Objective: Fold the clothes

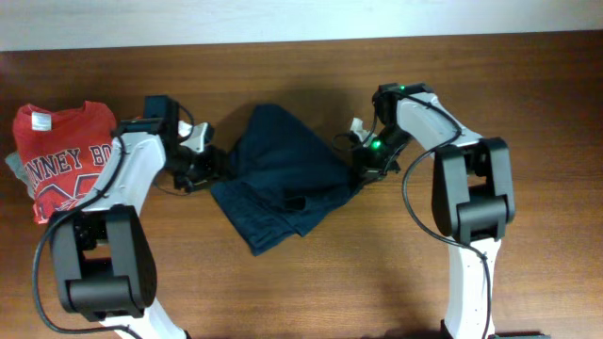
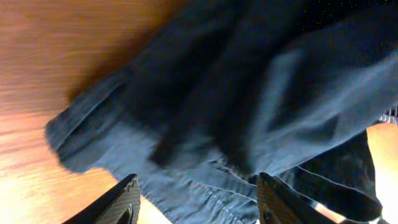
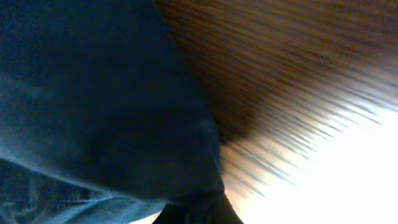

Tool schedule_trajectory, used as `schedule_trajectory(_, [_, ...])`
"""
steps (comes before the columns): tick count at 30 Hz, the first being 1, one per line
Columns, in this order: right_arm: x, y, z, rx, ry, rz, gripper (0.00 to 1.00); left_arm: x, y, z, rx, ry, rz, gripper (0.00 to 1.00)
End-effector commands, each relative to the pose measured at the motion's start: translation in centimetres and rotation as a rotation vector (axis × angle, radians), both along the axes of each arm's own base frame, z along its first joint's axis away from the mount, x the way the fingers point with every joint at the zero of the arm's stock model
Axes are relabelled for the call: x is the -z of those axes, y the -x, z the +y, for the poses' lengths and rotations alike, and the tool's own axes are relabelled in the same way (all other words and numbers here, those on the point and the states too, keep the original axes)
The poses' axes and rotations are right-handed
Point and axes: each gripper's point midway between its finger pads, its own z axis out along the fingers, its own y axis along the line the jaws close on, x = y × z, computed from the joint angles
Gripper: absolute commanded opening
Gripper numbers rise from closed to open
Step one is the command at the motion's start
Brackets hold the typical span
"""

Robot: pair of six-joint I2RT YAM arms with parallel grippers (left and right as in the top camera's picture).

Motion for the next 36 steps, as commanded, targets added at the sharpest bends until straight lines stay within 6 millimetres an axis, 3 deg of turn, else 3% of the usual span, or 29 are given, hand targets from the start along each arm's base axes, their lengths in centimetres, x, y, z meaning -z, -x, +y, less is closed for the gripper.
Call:
schedule_trajectory(1, [-3.5,-0.6,-1.7,-0.035,0.03,-0.108,0.07,-0.8,0.0,-2.0,0.069,0.054,-0.037,0.6])
schedule_trajectory(2, [-4.1,-0.5,-1.7,-0.044,0.027,-0.12,0.09,-0.8,0.1,-2.2,0.074,0.054,-0.038,0.6])
schedule_trajectory(5, [-6.0,-0.1,-1.8,-0.06,0.02,-0.152,0.35,-0.8,0.5,-2.9,0.08,0.06,-0.018,0.6])
schedule_trajectory(8, [-6.9,0.0,-2.4,-0.066,0.058,-0.178,0.45,-0.8,1.5,-3.5,0.086,0.061,0.023,0.6])
schedule_trajectory(12, [-8.1,0.0,-2.9,-0.067,0.086,-0.206,0.45,-0.5,2.0,-4.4,0.049,0.059,0.066,0.6])
schedule_trajectory(15, [-9.6,0.2,-3.5,-0.071,0.121,-0.246,0.45,0.9,2.6,-4.6,-0.056,0.005,0.132,0.61])
schedule_trajectory(22, [-11.9,0.2,-3.8,-0.067,0.131,-0.313,0.45,3.1,4.5,-7.8,-0.08,-0.053,0.173,0.61])
schedule_trajectory(23, [-11.9,0.3,-3.8,-0.067,0.131,-0.309,0.45,3.2,4.5,-9.1,-0.069,-0.053,0.158,0.6])
schedule_trajectory(26, [-11.9,0.5,-3.9,-0.068,0.132,-0.298,0.45,3.5,4.3,-10.2,-0.099,-0.093,0.132,0.6])
schedule_trajectory(31, [-11.9,0.6,-3.9,-0.069,0.133,-0.295,0.45,3.8,4.1,-10.5,-0.122,-0.146,0.11,0.6])
schedule_trajectory(36, [-11.9,0.6,-3.9,-0.069,0.133,-0.295,0.44,3.4,1.2,-10.8,-0.166,-0.134,-0.008,0.59])
